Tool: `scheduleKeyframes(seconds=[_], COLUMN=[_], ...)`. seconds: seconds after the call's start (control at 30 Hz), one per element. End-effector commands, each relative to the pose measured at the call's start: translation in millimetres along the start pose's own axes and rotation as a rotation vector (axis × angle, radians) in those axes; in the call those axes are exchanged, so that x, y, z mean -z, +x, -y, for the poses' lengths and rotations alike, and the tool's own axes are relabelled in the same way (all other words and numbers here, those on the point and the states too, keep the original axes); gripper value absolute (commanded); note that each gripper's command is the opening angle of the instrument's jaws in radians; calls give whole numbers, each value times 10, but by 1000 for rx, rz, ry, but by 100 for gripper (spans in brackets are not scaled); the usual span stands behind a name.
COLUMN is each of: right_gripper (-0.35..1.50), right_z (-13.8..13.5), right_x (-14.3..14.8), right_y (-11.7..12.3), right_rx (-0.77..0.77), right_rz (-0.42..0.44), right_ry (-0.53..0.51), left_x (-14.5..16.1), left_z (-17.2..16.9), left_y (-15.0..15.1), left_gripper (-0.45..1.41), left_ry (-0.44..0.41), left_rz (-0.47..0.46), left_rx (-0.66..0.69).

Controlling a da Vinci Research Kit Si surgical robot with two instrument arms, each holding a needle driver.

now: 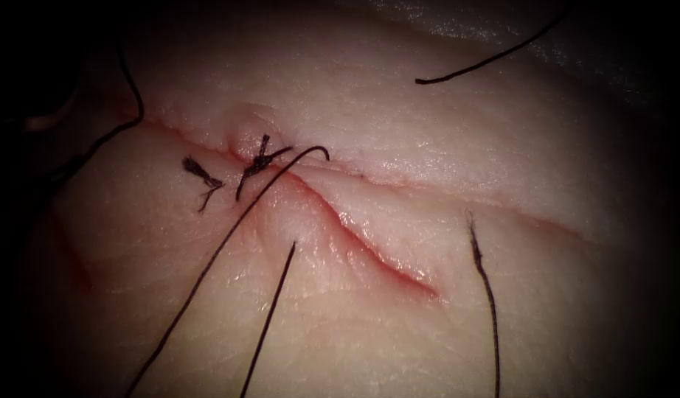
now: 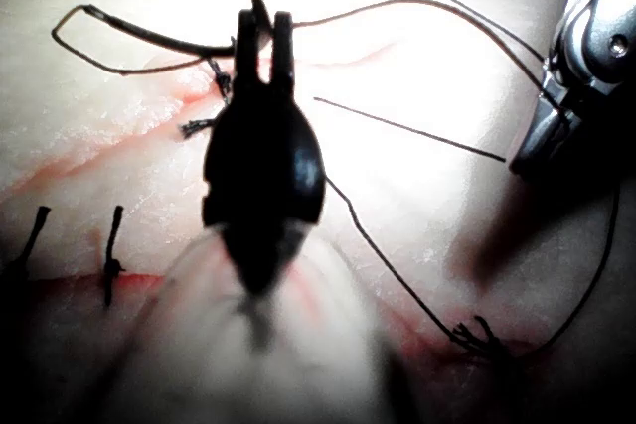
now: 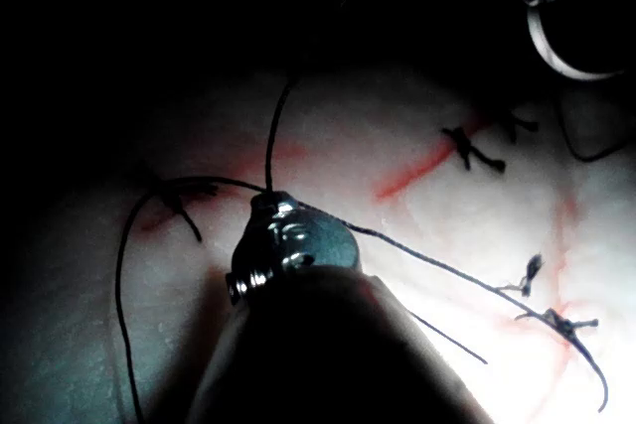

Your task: Wound Closure

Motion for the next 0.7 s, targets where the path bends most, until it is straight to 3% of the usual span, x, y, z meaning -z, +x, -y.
scheduleKeyframes(seconds=[0.03, 0.1, 0.13, 0.17, 0.2, 0.3, 0.4, 0.5, 0.7], right_gripper=[-35, -35, -16, 14, 69, 115, 128, 128, 126], right_z=[4, 1, -4, -9, -23, -49, -63, -70, -78], right_x=[-11, -13, -12, -9, 1, 24, 40, 47, 33], right_y=[11, 15, 15, 14, 9, -6, -21, -39, -88], right_rx=[9, 10, -4, -7, -23, -60, -83, -92, -73], right_rz=[-15, -25, -28, -33, -51, -53, -26, -8, 44], right_ry=[6, -9, -37, -62, -117, -209, -271, -294, -278], left_x=[-5, -5, -5, -5, -5, -5, -4, -3, -2], left_z=[-2, -2, -2, -2, -2, -2, -1, -1, 0], left_y=[-7, -7, -7, -7, -7, -7, -7, -7, -7], left_gripper=[-45, -45, -45, -45, -45, -45, -45, -45, -45], left_ry=[0, 1, 1, 1, 1, 0, -1, -1, -3], left_rz=[0, 0, 0, 0, 0, 0, 0, 0, 0], left_rx=[1, 0, 0, 0, 0, 0, 0, 0, 0])
